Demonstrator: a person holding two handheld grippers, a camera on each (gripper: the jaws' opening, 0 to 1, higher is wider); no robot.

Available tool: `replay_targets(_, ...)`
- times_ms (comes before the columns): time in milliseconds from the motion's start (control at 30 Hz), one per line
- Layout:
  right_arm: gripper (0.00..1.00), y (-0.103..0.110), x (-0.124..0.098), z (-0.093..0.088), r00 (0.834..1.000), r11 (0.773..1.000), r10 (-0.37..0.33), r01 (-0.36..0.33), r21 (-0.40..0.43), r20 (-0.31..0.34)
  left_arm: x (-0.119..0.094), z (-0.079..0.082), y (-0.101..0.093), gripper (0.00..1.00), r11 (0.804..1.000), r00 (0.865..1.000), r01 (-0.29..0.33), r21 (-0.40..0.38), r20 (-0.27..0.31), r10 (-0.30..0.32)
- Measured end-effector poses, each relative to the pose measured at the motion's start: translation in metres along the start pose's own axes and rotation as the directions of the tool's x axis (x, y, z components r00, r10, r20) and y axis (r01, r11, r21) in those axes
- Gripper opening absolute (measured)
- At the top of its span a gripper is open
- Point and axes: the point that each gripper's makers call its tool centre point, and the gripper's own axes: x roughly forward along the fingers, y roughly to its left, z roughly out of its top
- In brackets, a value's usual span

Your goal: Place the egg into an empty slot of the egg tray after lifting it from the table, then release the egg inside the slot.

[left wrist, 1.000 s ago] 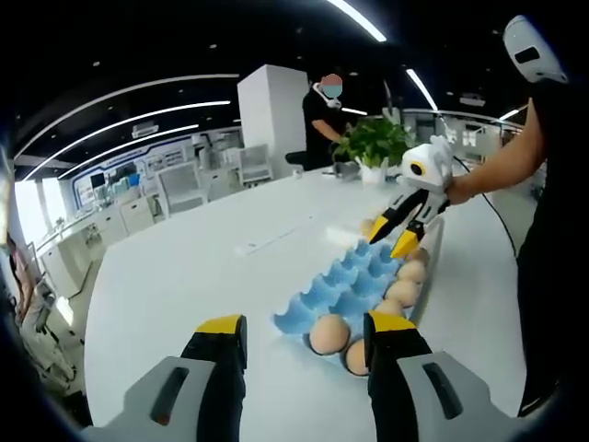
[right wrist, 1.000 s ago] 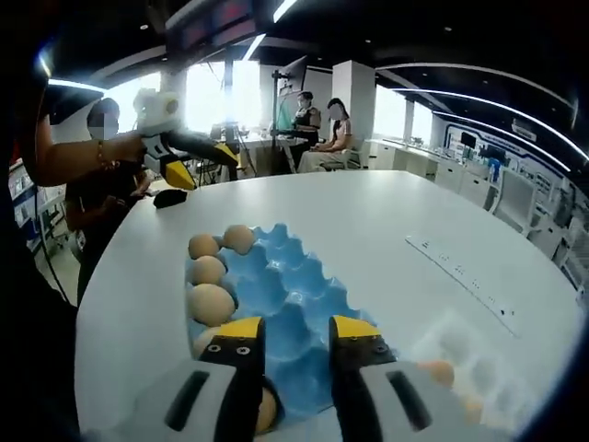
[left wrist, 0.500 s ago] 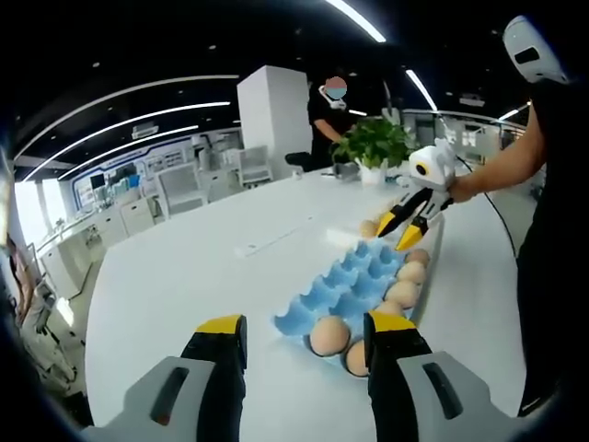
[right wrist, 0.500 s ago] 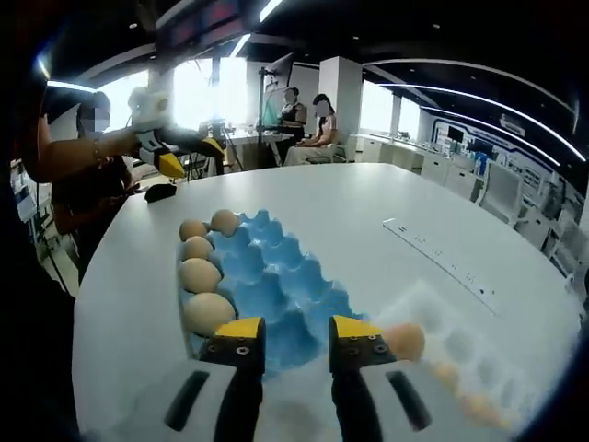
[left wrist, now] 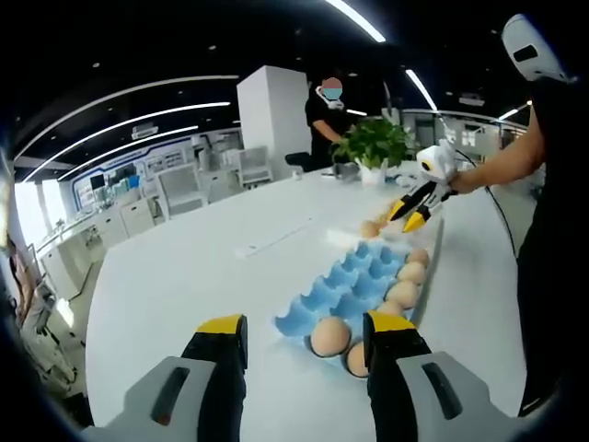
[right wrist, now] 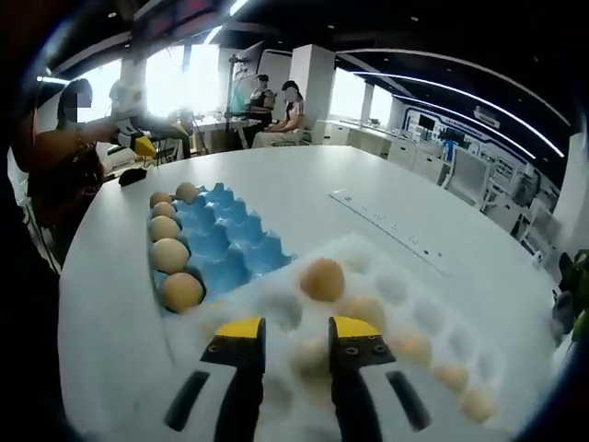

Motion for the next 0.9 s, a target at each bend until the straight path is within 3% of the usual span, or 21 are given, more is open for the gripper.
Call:
replay_targets(367, 0.30, -0.009, -0.002, -0.022, 0.997, 0.999, -0.023, 0.026, 0.033, -0.068, 0.000, -0.001, -0.001, 0.51, 1.000, 1.000, -0.001, -0.002, -0.004, 0.001)
replay_targets(567, 0.29, -0.011, 0.004, -0.021, 0.997, 1.000, -0.016, 0.017, 0.022, -0.070, -0.002, -0.001, 0.000, 0.51, 1.000, 1.000, -0.006, -0.003, -0.004, 0.006)
replay_targets(900, 0.27, -0.012, 0.008, -0.023, 0.985, 0.999, 0.039, -0.039, 0.003, -0.169, -0.004, -0.003, 0.002, 0.50, 1.000, 1.000, -0.011, -0.004, -0.011, 0.011)
